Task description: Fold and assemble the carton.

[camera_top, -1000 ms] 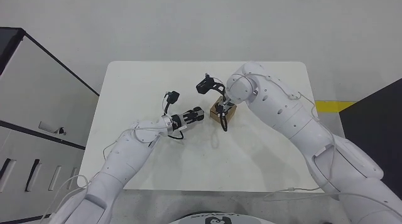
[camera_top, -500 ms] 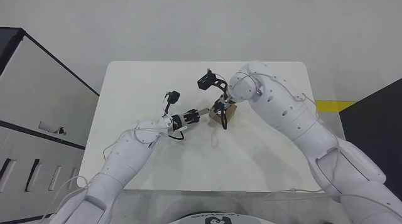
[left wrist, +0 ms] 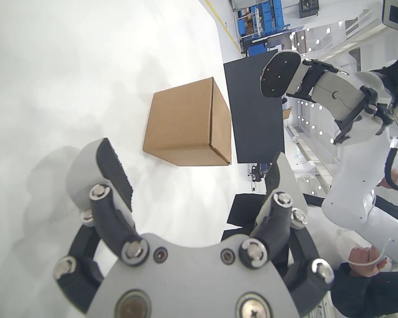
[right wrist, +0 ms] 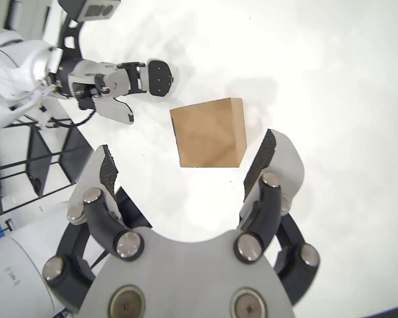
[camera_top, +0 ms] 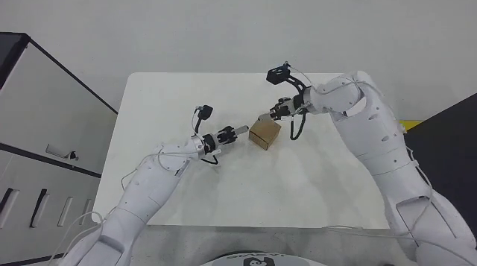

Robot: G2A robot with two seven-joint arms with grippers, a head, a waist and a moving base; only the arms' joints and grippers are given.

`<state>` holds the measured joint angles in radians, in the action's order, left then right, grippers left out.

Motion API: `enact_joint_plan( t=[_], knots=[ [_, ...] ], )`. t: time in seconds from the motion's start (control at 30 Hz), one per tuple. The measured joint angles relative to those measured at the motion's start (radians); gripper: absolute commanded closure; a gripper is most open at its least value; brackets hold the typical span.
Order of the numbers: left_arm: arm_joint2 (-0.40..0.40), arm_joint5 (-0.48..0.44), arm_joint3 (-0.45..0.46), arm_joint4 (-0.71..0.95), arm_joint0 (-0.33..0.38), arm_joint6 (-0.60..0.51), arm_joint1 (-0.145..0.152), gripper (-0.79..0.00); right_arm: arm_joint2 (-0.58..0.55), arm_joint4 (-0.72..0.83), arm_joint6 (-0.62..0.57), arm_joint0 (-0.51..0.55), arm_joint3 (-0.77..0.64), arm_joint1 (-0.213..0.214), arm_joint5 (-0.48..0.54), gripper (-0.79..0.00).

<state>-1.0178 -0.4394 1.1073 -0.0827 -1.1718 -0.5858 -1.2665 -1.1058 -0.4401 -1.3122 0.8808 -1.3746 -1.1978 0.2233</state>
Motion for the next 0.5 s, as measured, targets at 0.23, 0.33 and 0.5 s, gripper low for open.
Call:
enact_joint_plan(
  t=[0.23, 0.33, 0.5],
  knots=[
    [-0.001, 0.0, 0.017, -0.016, 0.003, -0.022, 0.003, -0.785, -0.109, 0.156, 0.027, 0.061, 0.022, 0.018, 0.082, -0.785],
    [-0.001, 0.0, 0.017, -0.016, 0.003, -0.021, 0.003, -0.785, -0.108, 0.151, 0.027, 0.061, 0.021, 0.018, 0.082, -0.785],
    [-0.011, -0.017, 0.034, -0.034, -0.007, 0.021, 0.005, -0.785, -0.12, 0.156, 0.062, 0.083, 0.023, 0.022, 0.1, -0.785]
  ],
)
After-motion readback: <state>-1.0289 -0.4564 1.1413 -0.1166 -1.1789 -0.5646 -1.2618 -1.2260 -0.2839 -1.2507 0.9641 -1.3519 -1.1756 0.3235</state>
